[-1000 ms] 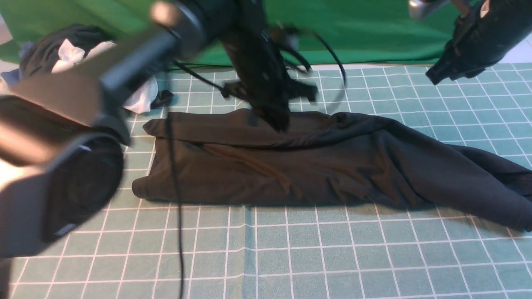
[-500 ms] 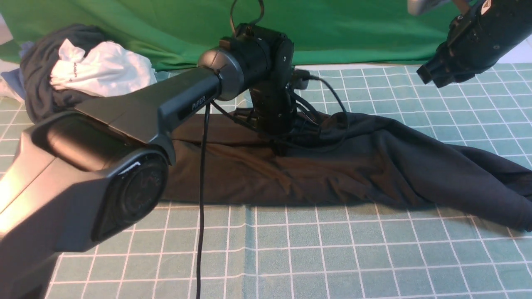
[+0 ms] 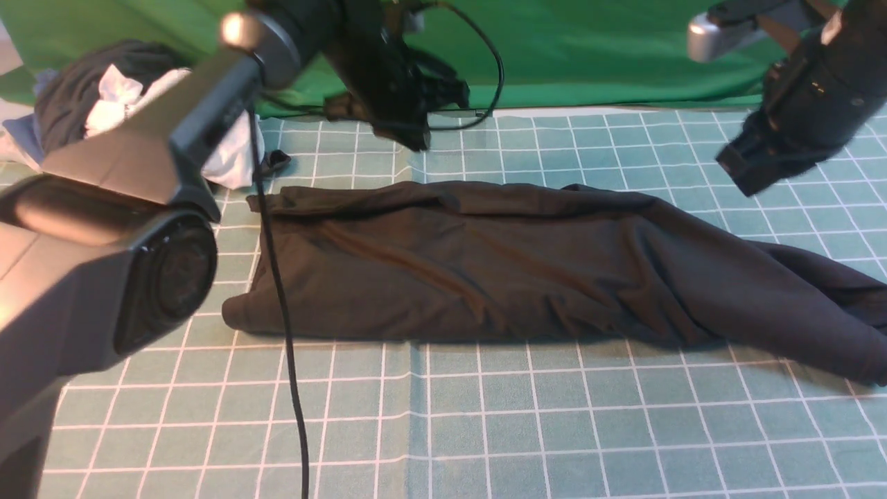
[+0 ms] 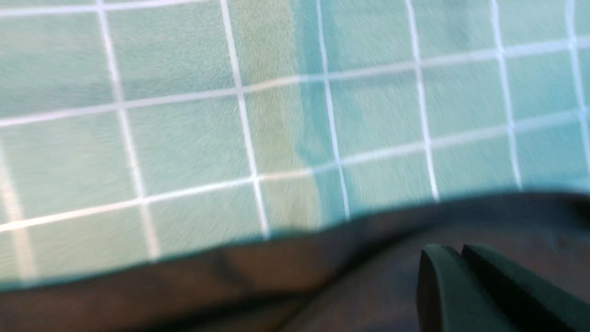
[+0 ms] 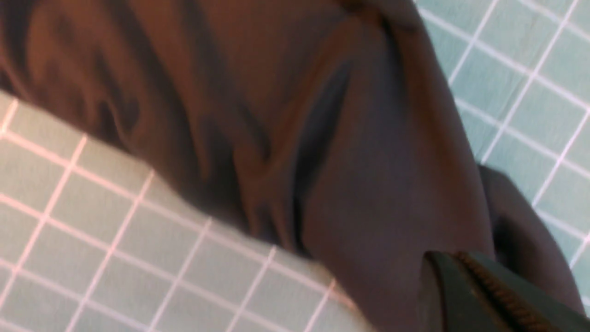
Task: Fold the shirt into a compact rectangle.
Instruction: 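Pull the folded dark garment lengthwise by its ends to straighten it flat on the table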
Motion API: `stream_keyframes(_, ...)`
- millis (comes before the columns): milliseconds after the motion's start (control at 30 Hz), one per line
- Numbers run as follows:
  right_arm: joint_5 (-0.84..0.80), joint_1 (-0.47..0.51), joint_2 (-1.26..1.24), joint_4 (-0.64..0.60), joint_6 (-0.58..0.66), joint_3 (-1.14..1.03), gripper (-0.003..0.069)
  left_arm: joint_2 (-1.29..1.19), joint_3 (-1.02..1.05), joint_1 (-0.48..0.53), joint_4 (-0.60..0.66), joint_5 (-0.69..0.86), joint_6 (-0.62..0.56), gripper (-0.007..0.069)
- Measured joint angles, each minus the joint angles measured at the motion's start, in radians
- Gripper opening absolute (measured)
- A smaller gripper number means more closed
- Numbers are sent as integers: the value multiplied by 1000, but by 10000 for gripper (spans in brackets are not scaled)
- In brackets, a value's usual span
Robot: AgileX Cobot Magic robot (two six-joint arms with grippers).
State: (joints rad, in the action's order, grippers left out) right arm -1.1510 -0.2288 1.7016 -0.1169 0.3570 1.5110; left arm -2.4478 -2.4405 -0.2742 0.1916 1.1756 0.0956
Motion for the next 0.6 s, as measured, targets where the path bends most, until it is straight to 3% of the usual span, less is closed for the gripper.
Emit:
stream_keyframes(233,25,115,-30,7,-10,-176,50,136,26,-13,56,35,-75,7)
stream_keyframes(300,60,163,-29,8,-33,-231,104,218,124,-26,54,34,-84,7)
stream_keyframes(433,175,269,-24,11,-73,-317,286,365,393,-37,23,36,-96,7)
stream_keyframes(467,175,273,-25,11,-73,-317,286,371,408,-37,21,36,-96,7)
stream_keyframes(500,228,308,-13,5,-81,-333,368,410,532,-36,1,40,-96,7)
stream_keyframes(600,282,339,22,-14,-108,-333,442,425,677,-35,-34,32,-96,7)
